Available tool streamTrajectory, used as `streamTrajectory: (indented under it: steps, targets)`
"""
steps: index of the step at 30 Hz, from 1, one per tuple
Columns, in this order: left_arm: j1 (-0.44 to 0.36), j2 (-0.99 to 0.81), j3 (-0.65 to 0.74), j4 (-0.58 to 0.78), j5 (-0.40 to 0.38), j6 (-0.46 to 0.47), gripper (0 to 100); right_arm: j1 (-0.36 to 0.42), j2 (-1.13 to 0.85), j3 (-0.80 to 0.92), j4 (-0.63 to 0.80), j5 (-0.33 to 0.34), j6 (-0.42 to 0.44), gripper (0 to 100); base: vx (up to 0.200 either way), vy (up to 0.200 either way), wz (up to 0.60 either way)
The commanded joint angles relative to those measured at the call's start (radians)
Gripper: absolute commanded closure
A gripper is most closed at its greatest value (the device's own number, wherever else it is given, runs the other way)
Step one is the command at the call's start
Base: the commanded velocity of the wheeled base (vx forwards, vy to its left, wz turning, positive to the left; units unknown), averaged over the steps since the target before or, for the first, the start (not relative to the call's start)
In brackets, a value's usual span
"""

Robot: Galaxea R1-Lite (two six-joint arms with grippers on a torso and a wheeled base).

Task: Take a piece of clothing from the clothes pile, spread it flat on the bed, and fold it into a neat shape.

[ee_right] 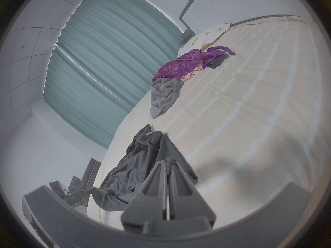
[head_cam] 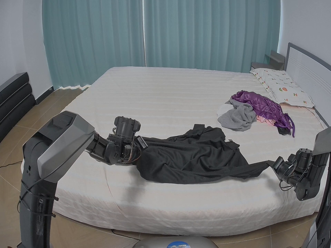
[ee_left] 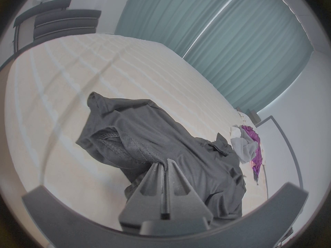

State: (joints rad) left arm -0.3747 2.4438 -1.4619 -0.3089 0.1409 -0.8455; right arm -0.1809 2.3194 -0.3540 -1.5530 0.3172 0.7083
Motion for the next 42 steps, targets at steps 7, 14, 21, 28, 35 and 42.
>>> streamTrajectory:
  steps: [7,14,21,28,35,42]
  targets:
    - [-0.007,0.112,-0.141,0.010,-0.004,-0.130,0,-0.002,0.049,-0.010,-0.013,0.002,0.002,100,0.000,0.000,0.00]
    - [0.007,0.098,-0.104,0.002,-0.001,-0.135,0,-0.002,0.046,0.000,-0.015,0.002,0.034,100,0.000,0.000,0.00]
    - [0.019,-0.016,0.063,-0.006,-0.023,-0.118,0,-0.002,0.046,0.004,-0.015,0.000,0.036,100,0.000,0.000,0.00]
    - [0.008,-0.085,0.244,-0.029,-0.032,-0.090,0,-0.002,0.045,0.012,-0.015,0.002,0.036,100,0.000,0.000,0.00]
    - [0.017,-0.083,0.430,-0.194,-0.104,0.002,0,0.001,0.046,0.021,-0.015,0.002,0.036,100,0.000,0.000,0.00]
    - [0.031,-0.081,0.471,-0.248,-0.109,0.108,0,0.006,0.046,0.027,-0.015,0.002,0.036,100,0.000,0.000,0.00]
